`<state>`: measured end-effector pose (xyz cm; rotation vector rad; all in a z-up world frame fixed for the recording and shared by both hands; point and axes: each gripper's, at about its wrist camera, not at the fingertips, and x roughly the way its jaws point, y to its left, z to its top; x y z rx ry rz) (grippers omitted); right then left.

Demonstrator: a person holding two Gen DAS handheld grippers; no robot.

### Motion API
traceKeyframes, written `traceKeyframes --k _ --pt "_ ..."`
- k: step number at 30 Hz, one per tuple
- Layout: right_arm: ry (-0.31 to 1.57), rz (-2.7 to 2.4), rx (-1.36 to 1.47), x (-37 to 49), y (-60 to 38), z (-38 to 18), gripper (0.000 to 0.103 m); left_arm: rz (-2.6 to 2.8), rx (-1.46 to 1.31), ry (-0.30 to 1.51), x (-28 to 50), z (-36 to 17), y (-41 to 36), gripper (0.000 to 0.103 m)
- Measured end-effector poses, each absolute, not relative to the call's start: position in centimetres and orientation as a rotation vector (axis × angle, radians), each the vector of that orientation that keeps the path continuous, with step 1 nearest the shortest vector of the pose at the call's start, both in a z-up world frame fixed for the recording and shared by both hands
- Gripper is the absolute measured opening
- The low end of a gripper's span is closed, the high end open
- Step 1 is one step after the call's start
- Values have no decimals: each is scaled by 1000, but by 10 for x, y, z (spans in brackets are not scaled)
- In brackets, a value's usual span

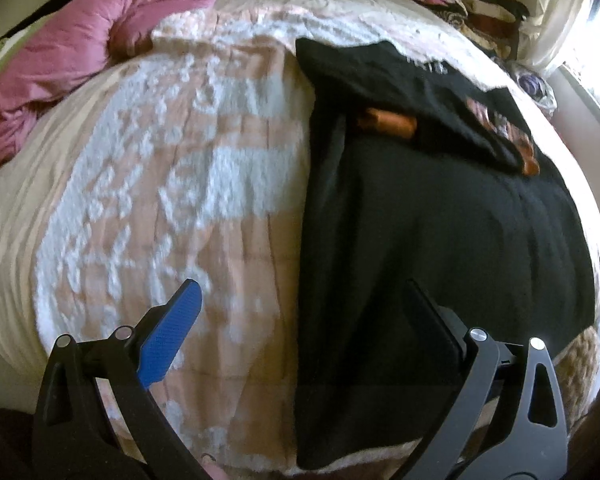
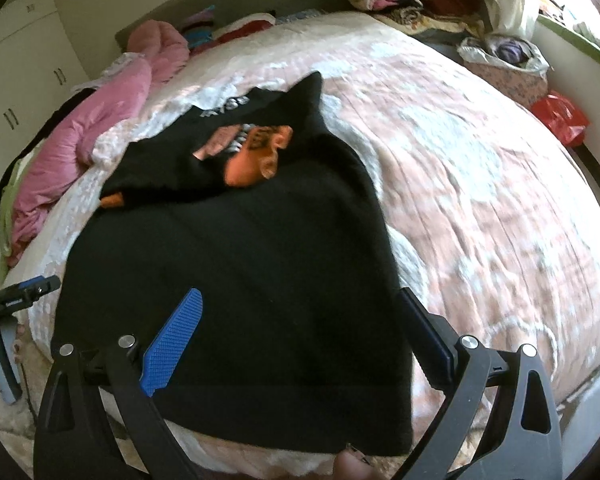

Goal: Fold small clothes
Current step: 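Grasp the sweatshirt hem with the right tool and then the left tool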

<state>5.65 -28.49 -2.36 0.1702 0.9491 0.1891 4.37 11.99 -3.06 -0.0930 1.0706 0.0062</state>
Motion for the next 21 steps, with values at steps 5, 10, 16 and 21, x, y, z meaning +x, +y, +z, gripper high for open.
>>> traceKeyframes --k 5,10,16,21 --pt "957 181 184 44 -295 -29 96 -11 -104 1079 33 -35 122 93" --pt "965 181 184 31 -300 -32 96 -62 -153 1081 22 -35 122 89" --pt "975 192 199 15 -307 -37 95 -113 -180 1098 13 -40 113 69" --pt "988 191 224 7 -316 -42 82 -133 -174 1139 4 -54 103 69"
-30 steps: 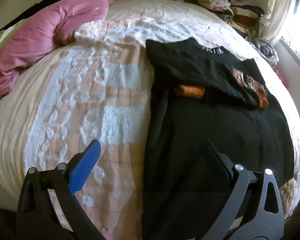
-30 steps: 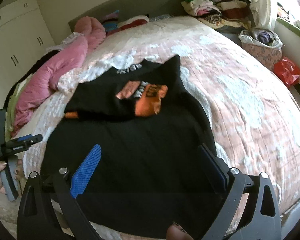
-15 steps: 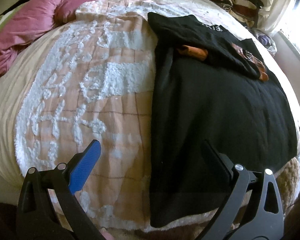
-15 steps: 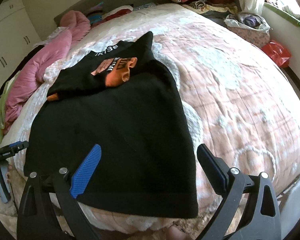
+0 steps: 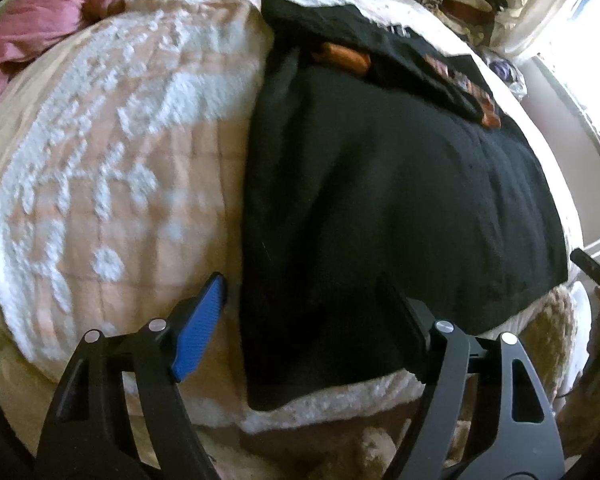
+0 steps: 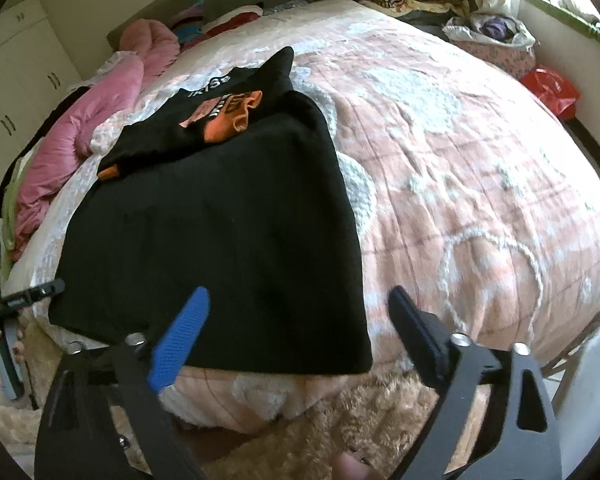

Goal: Fold small clothes
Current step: 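Grasp the sweatshirt hem with the right tool and then the left tool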

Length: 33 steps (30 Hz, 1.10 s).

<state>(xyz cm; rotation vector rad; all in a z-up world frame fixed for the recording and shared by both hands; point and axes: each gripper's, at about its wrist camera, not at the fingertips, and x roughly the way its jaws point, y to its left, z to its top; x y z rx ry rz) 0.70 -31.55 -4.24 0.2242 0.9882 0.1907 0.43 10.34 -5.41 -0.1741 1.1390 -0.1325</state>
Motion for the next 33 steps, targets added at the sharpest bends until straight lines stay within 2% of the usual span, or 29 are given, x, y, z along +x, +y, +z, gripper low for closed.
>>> traceKeyframes --k 3,8,11,14,15,17,25,30,32,33 --pt "995 197 223 4 -317 -46 72 -125 -173 1147 0 -59 104 69" --pt "1038 193 209 5 -314 -61 63 -125 -179 1154 -5 -61 108 70" --pt "1056 171 212 4 -316 -72 52 -121 -186 1155 -6 -62 110 70" --pt "1031 175 221 -1 -320 -70 34 -119 -183 1156 -7 -62 110 70" --pt "1024 179 222 -3 -321 -69 22 -118 -177 1155 -7 -62 110 70" --pt "1006 194 221 -5 -319 -64 11 -115 -174 1156 -8 -63 110 70" --pt "920 195 220 -10 -320 -41 8 -114 -176 1155 -6 -64 109 67" --pt "889 196 229 -10 -325 -30 8 -108 -106 1149 -9 -63 101 50" --pt "883 195 233 -11 -325 -27 8 -128 -102 1142 -11 -61 97 33" --pt "880 197 233 -11 -325 -25 8 -130 -104 1140 -11 -60 97 31"
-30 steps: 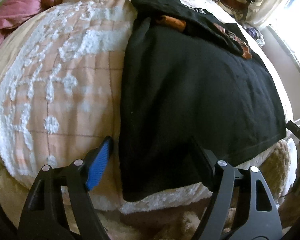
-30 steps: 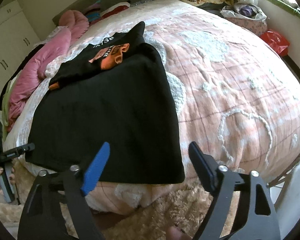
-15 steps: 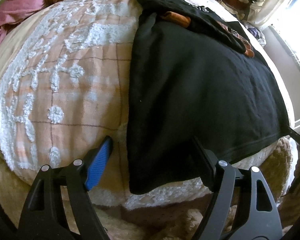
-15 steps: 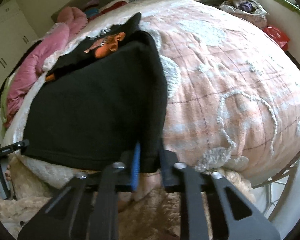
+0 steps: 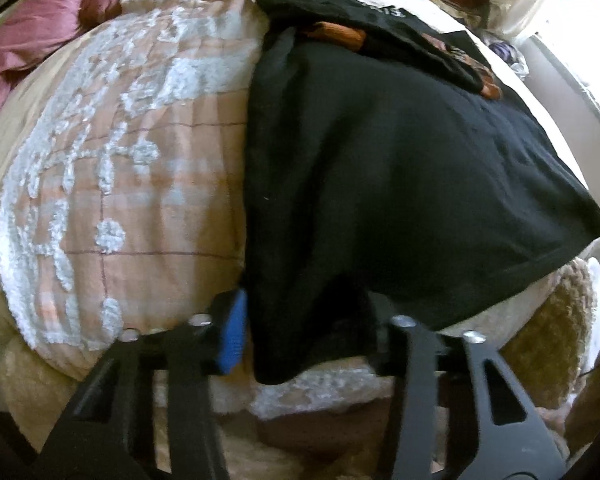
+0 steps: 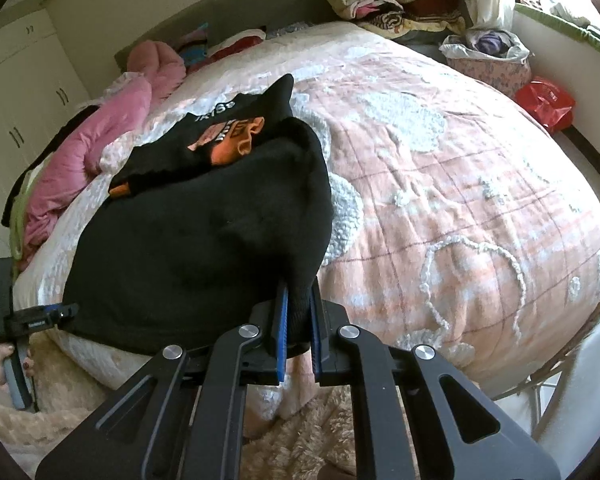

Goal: Fold small clothes
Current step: 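Grasp the sweatshirt hem with the right tool and then the left tool, then lift the hem with both tools and fold it toward the collar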

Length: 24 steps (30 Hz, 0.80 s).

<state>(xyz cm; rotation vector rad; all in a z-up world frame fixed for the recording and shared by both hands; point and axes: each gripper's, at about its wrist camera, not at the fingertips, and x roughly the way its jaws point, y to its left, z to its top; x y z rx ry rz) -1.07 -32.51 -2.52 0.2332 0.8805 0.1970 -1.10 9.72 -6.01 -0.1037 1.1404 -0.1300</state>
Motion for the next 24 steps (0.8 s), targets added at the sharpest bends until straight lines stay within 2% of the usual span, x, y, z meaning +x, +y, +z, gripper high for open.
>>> traceKeyframes --k 2,5,9,11,15,17,20,21,22,24 --pt "872 200 220 -10 -323 -22 8 -141 -117 1140 -11 -59 98 19" --pt "885 199 208 -9 -322 -23 8 -157 -145 1138 -10 -57 103 12" --pt "947 174 216 -4 -323 -35 9 -164 -140 1129 -13 -53 102 10" --pt "976 167 212 -3 -323 -42 10 -169 -130 1133 -13 -55 102 13" --pt "1029 138 225 1 -325 -58 20 -168 -121 1140 -13 -59 102 15" --pt "1069 121 235 5 -328 -69 39 -169 -115 1136 -13 -59 99 16" --pt "1072 135 276 7 -333 -73 44 -169 -137 1129 -12 -62 101 15" --pt "1071 141 287 6 -334 -73 42 -170 -149 1130 -11 -62 102 14" --pt "1070 152 293 5 -335 -73 27 -172 -152 1131 -11 -60 103 10" --pt "1037 184 313 1 -335 -67 9 -181 -151 1125 -11 -56 104 7"
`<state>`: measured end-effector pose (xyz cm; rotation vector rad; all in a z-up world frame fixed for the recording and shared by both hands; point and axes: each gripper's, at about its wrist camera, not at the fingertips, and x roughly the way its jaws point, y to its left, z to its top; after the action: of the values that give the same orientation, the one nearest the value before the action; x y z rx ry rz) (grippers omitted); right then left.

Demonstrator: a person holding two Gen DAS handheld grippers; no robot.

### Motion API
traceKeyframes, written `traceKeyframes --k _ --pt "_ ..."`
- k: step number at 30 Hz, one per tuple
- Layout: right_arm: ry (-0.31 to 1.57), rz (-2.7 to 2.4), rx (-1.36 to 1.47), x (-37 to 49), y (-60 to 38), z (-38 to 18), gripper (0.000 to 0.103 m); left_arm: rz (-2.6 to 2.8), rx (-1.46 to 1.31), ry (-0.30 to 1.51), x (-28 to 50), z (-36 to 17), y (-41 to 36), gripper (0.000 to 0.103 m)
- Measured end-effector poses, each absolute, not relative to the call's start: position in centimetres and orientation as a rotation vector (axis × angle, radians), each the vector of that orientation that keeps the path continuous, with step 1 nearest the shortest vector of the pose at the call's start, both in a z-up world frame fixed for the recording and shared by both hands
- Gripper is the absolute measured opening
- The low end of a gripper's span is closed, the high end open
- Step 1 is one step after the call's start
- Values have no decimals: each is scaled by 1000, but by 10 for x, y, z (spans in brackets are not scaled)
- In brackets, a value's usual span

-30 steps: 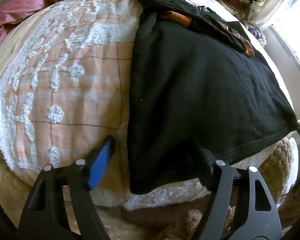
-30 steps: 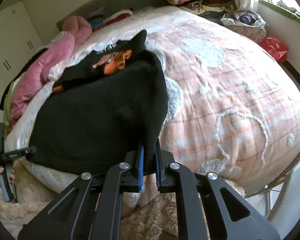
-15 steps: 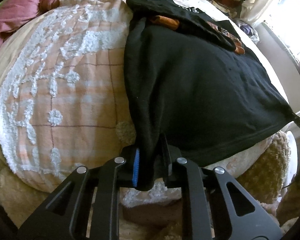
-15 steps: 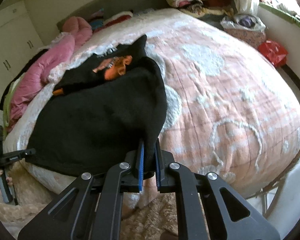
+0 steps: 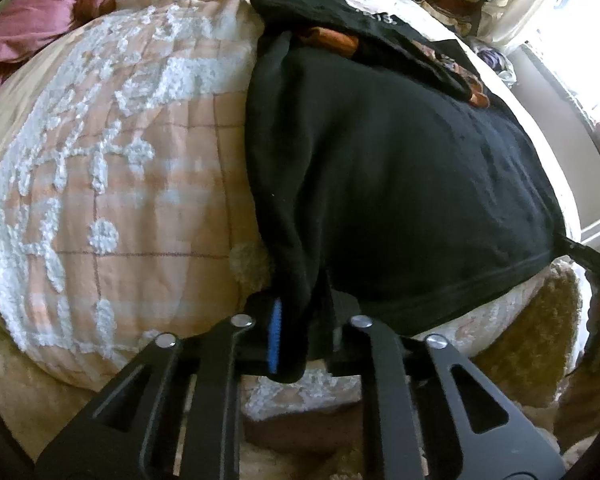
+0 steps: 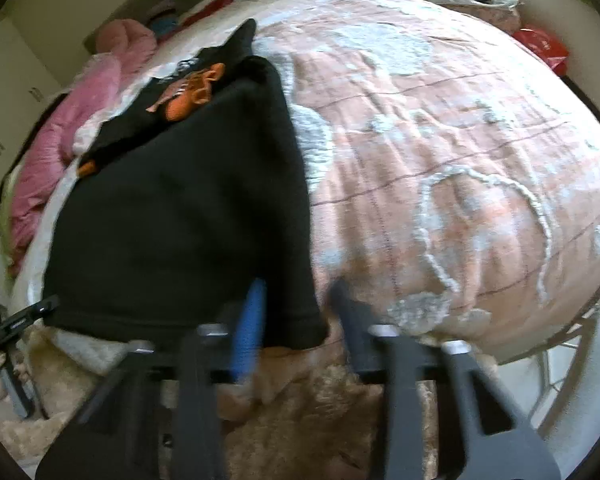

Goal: Fold small clothes
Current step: 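Lift the hem with both tools and fold it toward the collar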

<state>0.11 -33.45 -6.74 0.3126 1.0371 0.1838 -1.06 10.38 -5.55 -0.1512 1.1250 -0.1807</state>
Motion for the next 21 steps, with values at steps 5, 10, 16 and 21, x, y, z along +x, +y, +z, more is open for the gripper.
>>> traceKeyframes --k 5,10,16,21 --pt "944 201 311 -4 -333 -42 8 -208 -177 1074 -15 -36 111 3" --pt "851 221 306 -7 -333 -6 8 -226 -185 1006 -13 -10 113 3" --pt "767 221 294 -1 -333 25 8 -226 -179 937 0 14 112 3" --pt "714 217 311 10 -333 41 8 -224 -185 887 11 32 117 3"
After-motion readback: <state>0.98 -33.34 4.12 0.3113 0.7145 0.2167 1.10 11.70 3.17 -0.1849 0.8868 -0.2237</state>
